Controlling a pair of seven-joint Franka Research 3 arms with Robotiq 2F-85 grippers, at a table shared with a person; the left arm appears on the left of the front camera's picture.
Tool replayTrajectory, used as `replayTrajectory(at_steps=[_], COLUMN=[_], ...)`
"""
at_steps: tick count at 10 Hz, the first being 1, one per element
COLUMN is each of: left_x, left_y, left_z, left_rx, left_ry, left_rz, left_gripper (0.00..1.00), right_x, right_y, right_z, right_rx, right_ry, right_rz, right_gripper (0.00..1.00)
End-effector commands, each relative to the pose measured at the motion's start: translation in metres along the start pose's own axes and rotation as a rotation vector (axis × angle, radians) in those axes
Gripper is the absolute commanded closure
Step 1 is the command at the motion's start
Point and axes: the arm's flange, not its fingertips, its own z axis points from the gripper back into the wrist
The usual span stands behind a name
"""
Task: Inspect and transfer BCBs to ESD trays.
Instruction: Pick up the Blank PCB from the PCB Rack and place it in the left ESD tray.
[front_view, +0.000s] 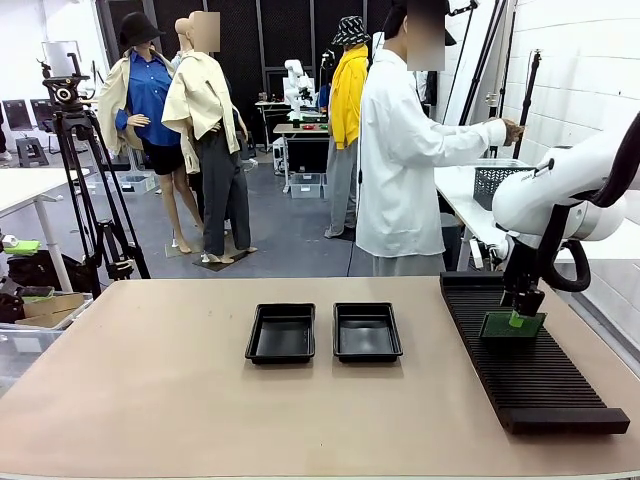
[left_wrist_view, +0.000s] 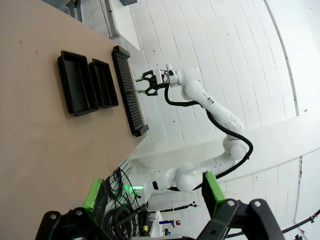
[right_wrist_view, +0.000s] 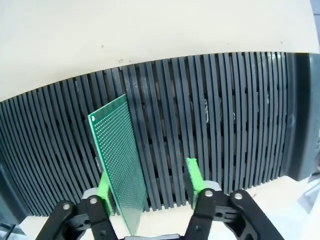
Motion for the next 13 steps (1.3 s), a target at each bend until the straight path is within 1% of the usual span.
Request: replayTrajectory(at_steps=[1, 3, 4, 13], left_x=[0.0000, 0.0000, 0.0000, 0.0000], left_y=[-0.0018, -0.0018, -0.0018, -0.0018], left_z=[0.0005, 0.0005, 0.0005, 0.0005], left_rx=[0.002, 0.002, 0.002, 0.002], left_ry=[-0.003, -0.003, -0.003, -0.003], left_rz=[-0.002, -0.002, -0.002, -0.002], left_gripper=[0.00, 0.00, 0.00, 0.00], right_x=[-0.0005, -0.0014, -0.0017, -0.0005], right_y=[-0.0079, -0.0084, -0.0092, -0.0121], right_z=[-0.0009, 0.0022, 0.0018, 0.0033], right_rx=[0.022, 0.021, 0.031, 0.065], right_ry=[-0.038, -0.043, -0.045, -0.047], right_rz=[0.001, 0.001, -0.002, -0.025], right_gripper=[0.64, 0.96, 1.00, 1.00])
